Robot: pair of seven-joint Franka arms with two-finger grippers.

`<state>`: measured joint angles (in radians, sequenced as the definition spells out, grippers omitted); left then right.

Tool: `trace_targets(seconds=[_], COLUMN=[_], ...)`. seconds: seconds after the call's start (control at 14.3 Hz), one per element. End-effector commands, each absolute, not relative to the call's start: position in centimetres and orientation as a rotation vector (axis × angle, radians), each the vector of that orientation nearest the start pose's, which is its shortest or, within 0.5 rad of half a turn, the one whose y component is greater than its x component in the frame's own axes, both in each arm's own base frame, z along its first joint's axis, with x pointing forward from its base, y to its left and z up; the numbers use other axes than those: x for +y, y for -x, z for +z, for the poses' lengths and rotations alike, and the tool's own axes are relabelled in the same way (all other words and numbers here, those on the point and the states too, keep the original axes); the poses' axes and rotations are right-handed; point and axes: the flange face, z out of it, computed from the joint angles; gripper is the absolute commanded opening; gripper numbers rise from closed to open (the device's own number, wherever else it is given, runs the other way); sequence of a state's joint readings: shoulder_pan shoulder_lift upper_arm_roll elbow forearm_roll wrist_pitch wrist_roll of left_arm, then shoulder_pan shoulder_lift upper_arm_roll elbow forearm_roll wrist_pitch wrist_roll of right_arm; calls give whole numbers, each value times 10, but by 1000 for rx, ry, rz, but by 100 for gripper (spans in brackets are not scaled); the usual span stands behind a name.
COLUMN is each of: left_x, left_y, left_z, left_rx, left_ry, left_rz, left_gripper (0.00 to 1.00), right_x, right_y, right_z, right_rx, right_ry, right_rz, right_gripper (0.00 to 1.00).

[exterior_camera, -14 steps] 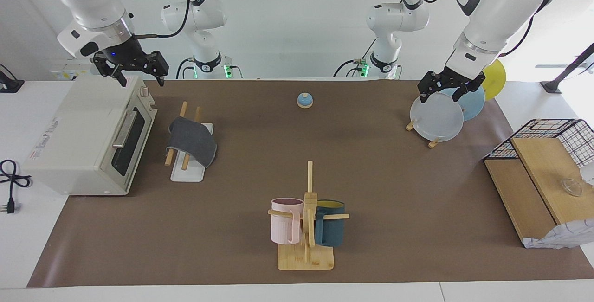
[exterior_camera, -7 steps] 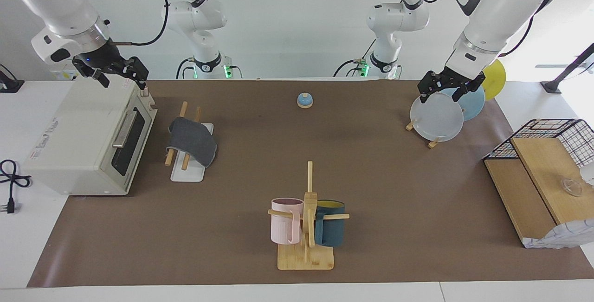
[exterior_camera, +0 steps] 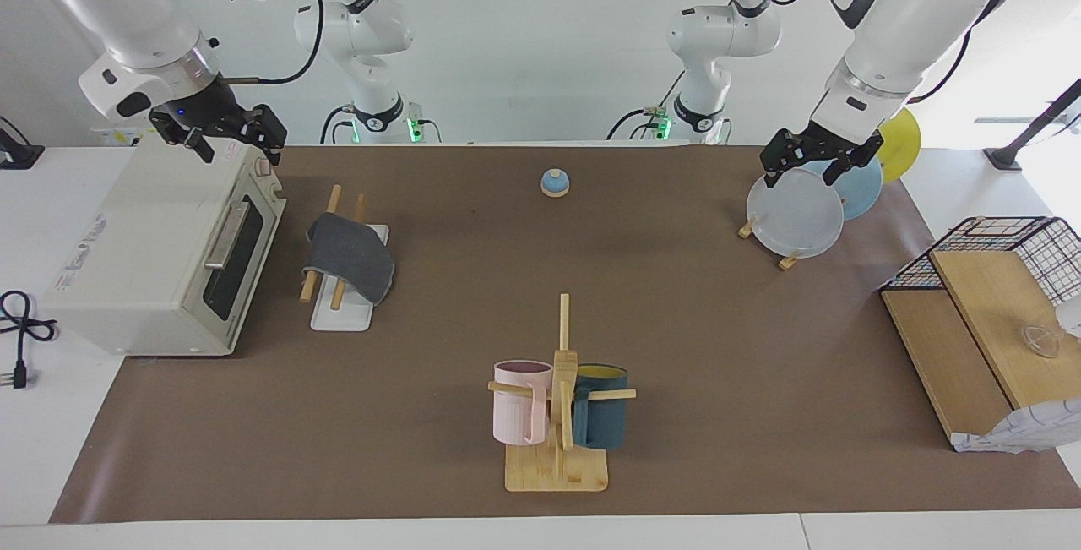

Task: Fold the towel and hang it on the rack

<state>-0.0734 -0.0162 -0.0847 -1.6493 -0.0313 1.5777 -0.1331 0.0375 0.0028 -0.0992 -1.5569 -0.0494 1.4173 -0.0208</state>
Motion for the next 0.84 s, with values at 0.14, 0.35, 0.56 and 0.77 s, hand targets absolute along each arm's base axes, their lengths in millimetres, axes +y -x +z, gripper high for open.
trace_targets(seconds=[0.14, 0.35, 0.56, 0.77], left_x=[-87, -87, -87, -87], left_y=[-537, -537, -537, -537], left_z=[601, 601, 601, 601], left_rx=[47, 47, 47, 47], left_ry=[3150, 3150, 3150, 3150], left_rz=[88, 88, 90, 88], left_gripper=[100, 100, 100, 100], right_x=[-40, -45, -50, -51], right_y=[-538, -540, -539, -539], right_z=[619, 619, 620, 620], right_rx=[103, 118, 134, 132], right_ry=[3159, 3160, 3157, 3158], right_rz=[210, 196, 196, 196], right_gripper=[100, 100, 100, 100])
